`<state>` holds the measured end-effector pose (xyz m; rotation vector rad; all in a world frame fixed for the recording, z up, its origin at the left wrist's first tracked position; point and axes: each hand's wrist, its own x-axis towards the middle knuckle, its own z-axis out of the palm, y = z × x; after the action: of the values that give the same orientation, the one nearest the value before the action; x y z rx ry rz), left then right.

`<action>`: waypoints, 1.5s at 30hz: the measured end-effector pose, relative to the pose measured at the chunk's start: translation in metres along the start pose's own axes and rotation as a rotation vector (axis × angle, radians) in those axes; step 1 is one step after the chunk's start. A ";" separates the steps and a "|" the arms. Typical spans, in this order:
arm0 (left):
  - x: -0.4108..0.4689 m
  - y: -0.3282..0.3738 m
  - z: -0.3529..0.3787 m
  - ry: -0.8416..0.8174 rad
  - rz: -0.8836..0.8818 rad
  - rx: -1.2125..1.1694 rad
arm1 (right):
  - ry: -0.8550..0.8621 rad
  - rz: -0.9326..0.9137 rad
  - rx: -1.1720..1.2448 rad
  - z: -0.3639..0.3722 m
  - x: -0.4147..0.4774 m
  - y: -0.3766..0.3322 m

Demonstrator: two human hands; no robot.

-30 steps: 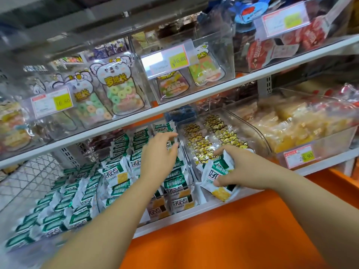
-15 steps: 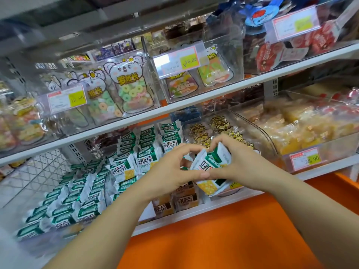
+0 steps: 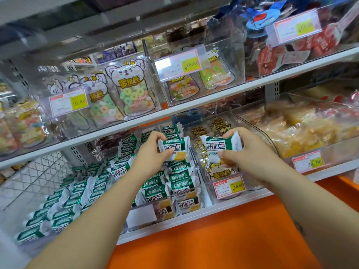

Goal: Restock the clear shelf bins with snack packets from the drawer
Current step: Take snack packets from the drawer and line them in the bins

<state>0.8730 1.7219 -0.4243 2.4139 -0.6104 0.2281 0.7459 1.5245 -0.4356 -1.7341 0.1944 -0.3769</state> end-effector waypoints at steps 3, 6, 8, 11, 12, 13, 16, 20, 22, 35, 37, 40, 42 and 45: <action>0.015 -0.005 0.015 -0.030 0.048 0.125 | 0.005 -0.002 -0.005 0.000 0.000 0.001; 0.026 -0.015 0.028 0.026 0.030 0.301 | 0.000 -0.001 -0.016 -0.003 0.001 0.003; 0.029 -0.020 0.032 0.085 -0.006 0.476 | -0.006 0.003 -0.027 -0.004 0.001 0.005; 0.031 -0.019 0.034 0.092 -0.019 0.597 | -0.005 0.020 -0.038 -0.007 0.002 0.008; 0.032 -0.016 0.033 0.093 -0.011 0.622 | 0.000 0.028 -0.040 -0.008 0.003 0.008; 0.032 -0.013 0.032 0.091 -0.008 0.646 | 0.005 0.037 -0.040 -0.008 0.003 0.008; 0.023 -0.005 0.029 0.133 0.037 0.654 | 0.007 0.065 -0.061 -0.006 0.003 0.009; -0.014 0.020 0.023 0.092 0.298 0.059 | -0.036 0.056 -0.182 0.002 0.002 0.008; -0.035 0.033 0.021 -0.111 0.344 -0.080 | -0.073 0.029 -0.237 0.009 0.001 0.007; -0.003 -0.018 0.009 -0.073 0.241 0.312 | -0.130 -0.034 -0.193 0.027 0.008 0.015; 0.007 -0.020 0.012 -0.073 0.242 0.373 | -0.143 -0.015 -0.219 0.030 0.010 0.019; 0.018 -0.023 0.018 -0.055 0.243 0.493 | -0.153 -0.006 -0.248 0.034 0.014 0.023; 0.020 -0.027 0.021 -0.051 0.247 0.534 | -0.143 -0.034 -0.293 0.038 0.016 0.022; 0.018 -0.032 0.025 -0.081 0.280 0.590 | -0.122 -0.143 -0.454 0.048 0.019 0.018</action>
<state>0.9045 1.7216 -0.4553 2.8995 -1.0369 0.4867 0.7821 1.5584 -0.4576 -2.2200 0.0689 -0.3472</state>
